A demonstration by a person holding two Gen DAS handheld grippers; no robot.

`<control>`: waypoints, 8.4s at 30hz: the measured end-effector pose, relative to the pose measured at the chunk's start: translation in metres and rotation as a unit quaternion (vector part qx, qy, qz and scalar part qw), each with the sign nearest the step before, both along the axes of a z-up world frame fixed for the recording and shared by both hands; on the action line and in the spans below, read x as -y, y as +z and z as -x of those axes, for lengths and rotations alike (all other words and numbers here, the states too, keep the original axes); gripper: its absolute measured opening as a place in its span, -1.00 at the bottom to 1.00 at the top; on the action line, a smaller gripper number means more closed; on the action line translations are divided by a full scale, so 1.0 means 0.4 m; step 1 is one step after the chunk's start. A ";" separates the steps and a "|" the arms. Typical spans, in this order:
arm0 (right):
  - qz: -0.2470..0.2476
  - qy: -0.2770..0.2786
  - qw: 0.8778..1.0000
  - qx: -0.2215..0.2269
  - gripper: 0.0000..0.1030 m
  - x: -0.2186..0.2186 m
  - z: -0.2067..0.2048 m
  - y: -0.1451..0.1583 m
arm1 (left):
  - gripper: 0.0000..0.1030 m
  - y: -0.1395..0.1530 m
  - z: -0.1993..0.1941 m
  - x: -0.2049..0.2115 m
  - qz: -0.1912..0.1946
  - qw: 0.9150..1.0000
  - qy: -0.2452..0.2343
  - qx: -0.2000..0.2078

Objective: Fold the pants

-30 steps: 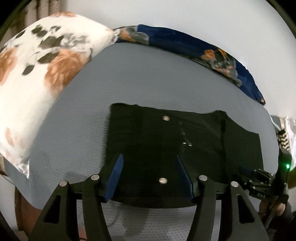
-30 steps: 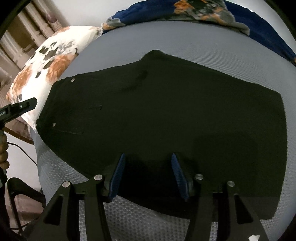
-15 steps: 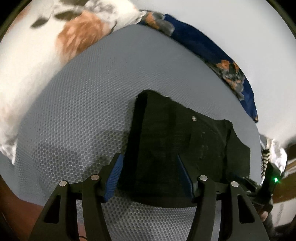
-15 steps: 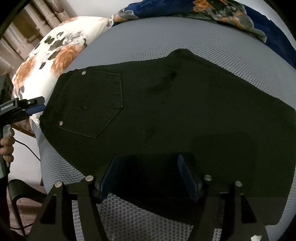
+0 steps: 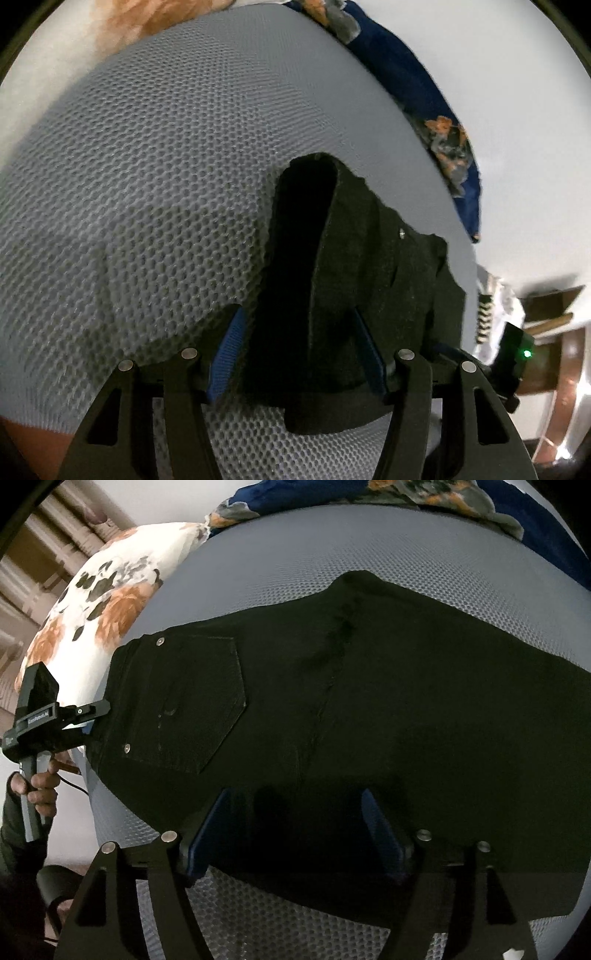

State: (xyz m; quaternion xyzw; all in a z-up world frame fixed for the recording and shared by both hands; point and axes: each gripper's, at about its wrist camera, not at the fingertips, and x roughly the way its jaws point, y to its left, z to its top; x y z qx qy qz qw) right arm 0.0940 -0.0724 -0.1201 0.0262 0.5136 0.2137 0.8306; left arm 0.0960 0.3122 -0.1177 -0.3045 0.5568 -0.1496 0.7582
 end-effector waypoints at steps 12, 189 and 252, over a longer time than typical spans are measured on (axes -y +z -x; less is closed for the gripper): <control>0.010 -0.027 1.000 -0.011 0.46 -0.012 -0.012 0.000 | 0.27 -0.042 -0.093 -0.025 0.138 0.988 -0.060 0.018; -0.114 -0.187 0.975 0.030 -0.85 0.632 0.127 -0.055 | 0.43 0.006 0.115 0.764 -0.275 0.948 -0.137 0.088; -0.308 -0.081 0.948 -0.015 -0.47 0.654 -0.139 -0.121 | -0.26 0.011 -0.150 0.741 0.010 0.989 -0.136 0.049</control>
